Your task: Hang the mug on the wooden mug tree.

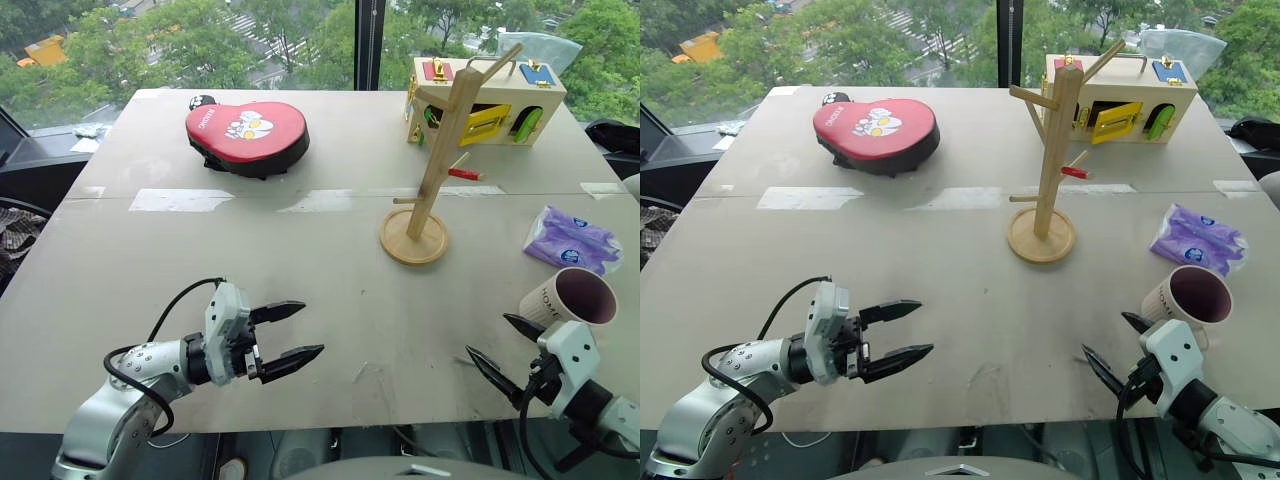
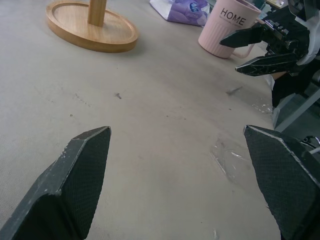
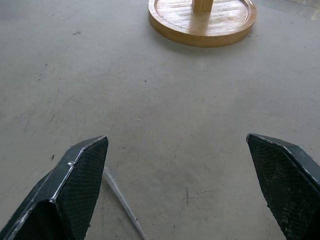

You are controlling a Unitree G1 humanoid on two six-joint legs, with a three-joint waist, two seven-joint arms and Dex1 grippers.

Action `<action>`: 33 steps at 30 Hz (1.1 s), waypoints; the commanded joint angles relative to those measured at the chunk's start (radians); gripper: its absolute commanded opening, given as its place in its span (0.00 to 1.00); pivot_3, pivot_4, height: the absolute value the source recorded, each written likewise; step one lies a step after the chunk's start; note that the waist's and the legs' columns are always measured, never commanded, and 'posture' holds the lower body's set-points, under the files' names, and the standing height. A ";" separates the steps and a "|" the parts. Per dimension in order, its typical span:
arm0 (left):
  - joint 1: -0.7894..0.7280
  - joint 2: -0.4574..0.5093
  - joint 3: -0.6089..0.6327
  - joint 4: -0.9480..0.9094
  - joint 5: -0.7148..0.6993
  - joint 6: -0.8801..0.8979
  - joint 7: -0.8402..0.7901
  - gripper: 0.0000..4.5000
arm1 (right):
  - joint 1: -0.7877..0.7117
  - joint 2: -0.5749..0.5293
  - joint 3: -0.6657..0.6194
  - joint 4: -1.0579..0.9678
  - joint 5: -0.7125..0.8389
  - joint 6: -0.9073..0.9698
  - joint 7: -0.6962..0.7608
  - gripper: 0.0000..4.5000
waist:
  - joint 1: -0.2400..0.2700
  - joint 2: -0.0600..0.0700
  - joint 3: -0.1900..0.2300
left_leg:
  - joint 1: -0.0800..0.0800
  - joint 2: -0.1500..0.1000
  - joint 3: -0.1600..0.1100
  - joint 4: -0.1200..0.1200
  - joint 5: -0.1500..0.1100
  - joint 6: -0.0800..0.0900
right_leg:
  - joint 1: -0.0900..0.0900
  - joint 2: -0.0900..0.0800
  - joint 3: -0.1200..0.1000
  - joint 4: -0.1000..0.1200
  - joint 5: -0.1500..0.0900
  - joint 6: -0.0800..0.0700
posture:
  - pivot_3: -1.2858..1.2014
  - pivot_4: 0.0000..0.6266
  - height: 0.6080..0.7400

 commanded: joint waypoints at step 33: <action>-0.186 0.036 -0.071 0.070 -0.075 -0.064 -0.317 0.97 | 0.330 0.547 -0.079 0.116 -0.116 -0.481 -0.438 1.00 | -0.016 0.011 0.003 | -0.001 0.001 0.000 -0.006 0.002 -0.007 | -0.002 -0.001 0.000 -0.004 -0.001 0.001 | 0.52 0.24 0.95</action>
